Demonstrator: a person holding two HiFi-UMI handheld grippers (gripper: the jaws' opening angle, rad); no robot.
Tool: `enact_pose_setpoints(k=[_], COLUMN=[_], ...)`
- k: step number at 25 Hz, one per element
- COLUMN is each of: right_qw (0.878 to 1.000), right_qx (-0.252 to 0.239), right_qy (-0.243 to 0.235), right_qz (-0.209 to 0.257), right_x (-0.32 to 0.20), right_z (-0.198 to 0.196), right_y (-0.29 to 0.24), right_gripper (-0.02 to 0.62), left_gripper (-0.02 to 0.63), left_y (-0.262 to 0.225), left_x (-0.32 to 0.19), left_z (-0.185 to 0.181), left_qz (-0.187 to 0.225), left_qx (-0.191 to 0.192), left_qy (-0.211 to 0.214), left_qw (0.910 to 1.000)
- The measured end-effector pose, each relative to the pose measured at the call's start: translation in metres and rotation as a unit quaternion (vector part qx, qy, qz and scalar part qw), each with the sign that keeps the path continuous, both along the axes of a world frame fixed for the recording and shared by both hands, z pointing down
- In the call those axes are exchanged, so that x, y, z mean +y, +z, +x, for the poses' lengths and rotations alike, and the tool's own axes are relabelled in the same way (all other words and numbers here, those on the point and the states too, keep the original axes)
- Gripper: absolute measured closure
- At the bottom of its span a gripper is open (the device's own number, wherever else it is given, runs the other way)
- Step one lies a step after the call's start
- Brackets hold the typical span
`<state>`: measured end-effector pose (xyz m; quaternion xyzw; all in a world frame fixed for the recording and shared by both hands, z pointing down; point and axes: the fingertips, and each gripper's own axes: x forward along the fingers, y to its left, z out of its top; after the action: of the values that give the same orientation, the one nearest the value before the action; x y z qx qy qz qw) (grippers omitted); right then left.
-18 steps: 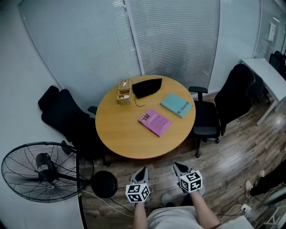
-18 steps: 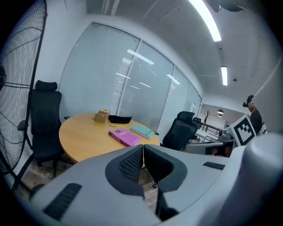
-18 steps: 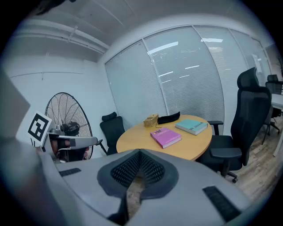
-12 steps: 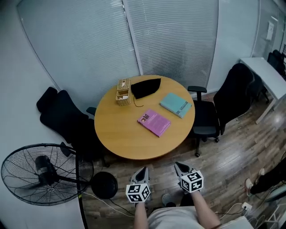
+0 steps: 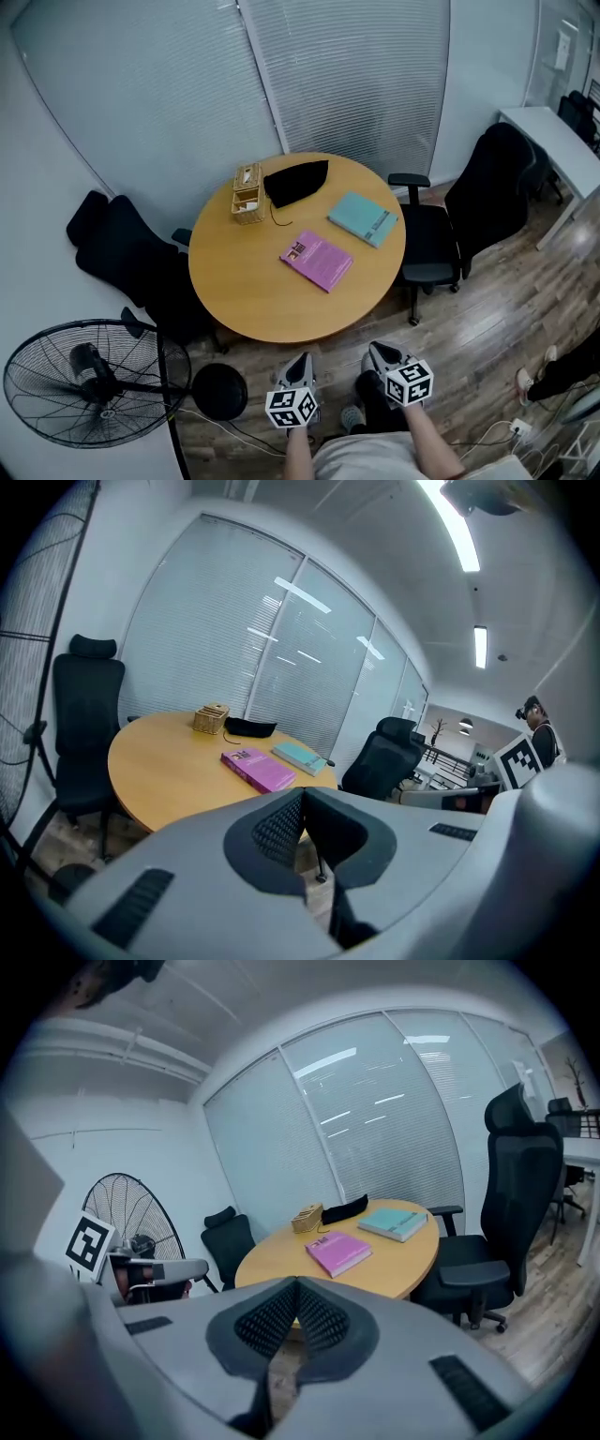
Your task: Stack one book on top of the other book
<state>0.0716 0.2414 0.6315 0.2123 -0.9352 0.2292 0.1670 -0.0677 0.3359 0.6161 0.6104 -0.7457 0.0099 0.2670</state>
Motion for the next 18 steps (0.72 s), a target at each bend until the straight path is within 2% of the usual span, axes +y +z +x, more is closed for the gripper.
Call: enact_pose_setpoints(k=[7, 18], right_qw=[1.0, 0.999], right_qx=[0.002, 0.023], right_qy=[-0.009, -0.03], right_qz=[-0.005, -0.029], right_x=[-0.045, -0.146], right_z=[-0.027, -0.069], right_y=[0.006, 0.019], right_gripper=[0.574, 0.574], left_gripper=[0.58, 0.58], left_y=[0.003, 0.004], left_x=[-0.04, -0.158], left_z=[-0.029, -0.074], left_qz=[-0.016, -0.054], left_qx=[0.0, -0.021], left_qy=[-0.015, 0.001], left_qw=[0.9998, 0.9984])
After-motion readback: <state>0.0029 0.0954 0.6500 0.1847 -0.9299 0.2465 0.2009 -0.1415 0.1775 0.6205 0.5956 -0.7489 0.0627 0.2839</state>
